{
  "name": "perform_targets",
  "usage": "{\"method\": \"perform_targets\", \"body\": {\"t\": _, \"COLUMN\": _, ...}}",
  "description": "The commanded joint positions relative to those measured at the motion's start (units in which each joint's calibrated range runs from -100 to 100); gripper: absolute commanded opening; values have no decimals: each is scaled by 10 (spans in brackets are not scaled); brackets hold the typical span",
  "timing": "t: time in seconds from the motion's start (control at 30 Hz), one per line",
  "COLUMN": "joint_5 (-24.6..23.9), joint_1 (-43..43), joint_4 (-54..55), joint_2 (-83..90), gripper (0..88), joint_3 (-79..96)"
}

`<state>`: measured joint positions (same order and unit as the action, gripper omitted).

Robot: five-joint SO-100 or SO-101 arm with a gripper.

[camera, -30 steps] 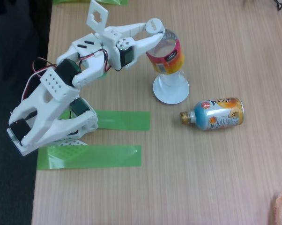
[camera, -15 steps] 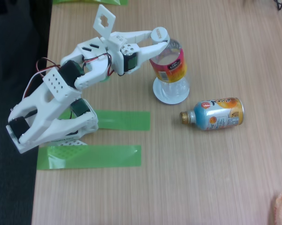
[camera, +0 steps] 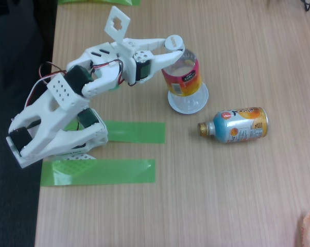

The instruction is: Pick up the plastic bottle and stand it up on the white place

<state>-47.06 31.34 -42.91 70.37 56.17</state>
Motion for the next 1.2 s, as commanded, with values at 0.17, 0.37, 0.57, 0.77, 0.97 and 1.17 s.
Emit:
{"method": "perform_targets", "body": {"t": 0.17, "joint_5": 1, "joint_1": -3, "joint_4": -4, "joint_2": -74, "gripper": 117, "joint_3": -45}}
{"method": "perform_targets", "body": {"t": 0.37, "joint_5": 1, "joint_1": -2, "joint_4": -5, "joint_2": -81, "gripper": 117, "joint_3": -49}}
{"method": "perform_targets", "body": {"t": 0.57, "joint_5": 2, "joint_1": 4, "joint_4": -6, "joint_2": -83, "gripper": 117, "joint_3": -86}}
{"method": "perform_targets", "body": {"t": 0.77, "joint_5": 2, "joint_1": 4, "joint_4": -7, "joint_2": -83, "gripper": 117, "joint_3": -102}}
{"method": "perform_targets", "body": {"t": 0.97, "joint_5": 2, "joint_1": 6, "joint_4": -8, "joint_2": -83, "gripper": 117, "joint_3": -103}}
{"method": "perform_targets", "body": {"t": 1.17, "joint_5": 2, "joint_1": 24, "joint_4": -4, "joint_2": -82, "gripper": 117, "joint_3": -97}}
